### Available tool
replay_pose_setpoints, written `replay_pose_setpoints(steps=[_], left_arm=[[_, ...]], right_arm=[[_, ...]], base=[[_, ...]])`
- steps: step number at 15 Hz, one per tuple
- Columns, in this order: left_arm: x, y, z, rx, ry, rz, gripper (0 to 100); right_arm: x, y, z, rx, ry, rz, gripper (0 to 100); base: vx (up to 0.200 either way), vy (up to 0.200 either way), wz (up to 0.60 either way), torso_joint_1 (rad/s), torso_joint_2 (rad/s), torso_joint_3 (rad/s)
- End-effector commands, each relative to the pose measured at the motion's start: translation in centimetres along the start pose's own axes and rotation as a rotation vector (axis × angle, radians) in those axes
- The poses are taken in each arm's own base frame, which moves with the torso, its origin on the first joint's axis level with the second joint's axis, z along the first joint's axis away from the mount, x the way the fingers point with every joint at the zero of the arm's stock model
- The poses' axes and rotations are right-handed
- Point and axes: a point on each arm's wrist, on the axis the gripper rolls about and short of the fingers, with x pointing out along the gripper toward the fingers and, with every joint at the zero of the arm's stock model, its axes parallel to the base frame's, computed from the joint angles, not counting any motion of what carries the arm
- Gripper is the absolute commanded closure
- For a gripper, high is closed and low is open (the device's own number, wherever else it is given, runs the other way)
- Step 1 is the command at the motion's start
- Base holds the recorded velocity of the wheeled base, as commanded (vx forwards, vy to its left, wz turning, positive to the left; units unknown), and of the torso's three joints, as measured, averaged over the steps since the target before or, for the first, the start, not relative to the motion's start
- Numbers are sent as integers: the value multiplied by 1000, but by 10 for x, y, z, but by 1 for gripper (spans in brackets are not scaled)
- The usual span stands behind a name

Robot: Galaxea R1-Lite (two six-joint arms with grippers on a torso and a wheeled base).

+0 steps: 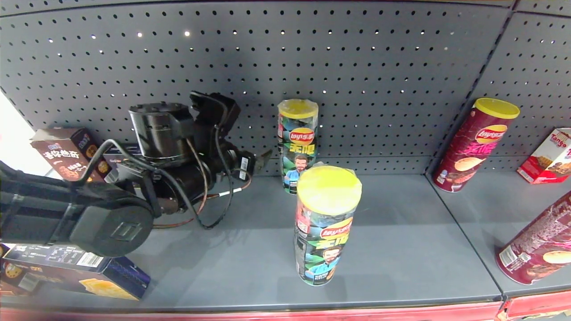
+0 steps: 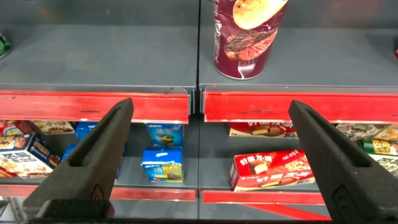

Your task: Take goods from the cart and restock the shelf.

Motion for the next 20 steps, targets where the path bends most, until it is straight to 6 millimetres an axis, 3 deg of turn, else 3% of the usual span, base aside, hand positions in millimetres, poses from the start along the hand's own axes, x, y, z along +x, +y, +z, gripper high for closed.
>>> replay_pose_setpoints(steps=[1, 4, 7, 11, 12, 13, 14, 15, 20], left_arm=[[-35, 11, 26, -8, -63, 17, 0], [-76, 19, 43, -11, -95, 35, 0], [-120, 22, 37, 40, -73, 42, 0], [-141, 24, 24, 29, -61, 48, 0], [-141, 24, 23, 31, -60, 46, 0], [-142, 24, 24, 28, -61, 45, 0], [-142, 24, 23, 28, -58, 46, 0], [-142, 24, 22, 20, -75, 47, 0], [-142, 24, 20, 13, -80, 47, 0]], right_arm=[[0, 0, 0, 0, 0, 1, 0], [0, 0, 0, 0, 0, 1, 0], [0, 0, 0, 0, 3, 1, 0], [0, 0, 1, -2, -11, -4, 0], [-4, 0, 20, 4, -74, -5, 0], [12, -1, 117, 99, -62, 25, 0], [15, -2, 127, 116, -62, 35, 0], [17, 0, 148, 97, -72, 150, 0], [62, 16, 154, -76, 92, 620, 0]], base=[[0, 0, 0, 0, 0, 0], [0, 0, 0, 0, 0, 0], [0, 0, 0, 0, 0, 0], [0, 0, 0, 0, 0, 0], [0, 0, 0, 0, 0, 0], [0, 0, 0, 0, 0, 0], [0, 0, 0, 0, 0, 0], [0, 0, 0, 0, 0, 0], [0, 0, 0, 0, 0, 0]])
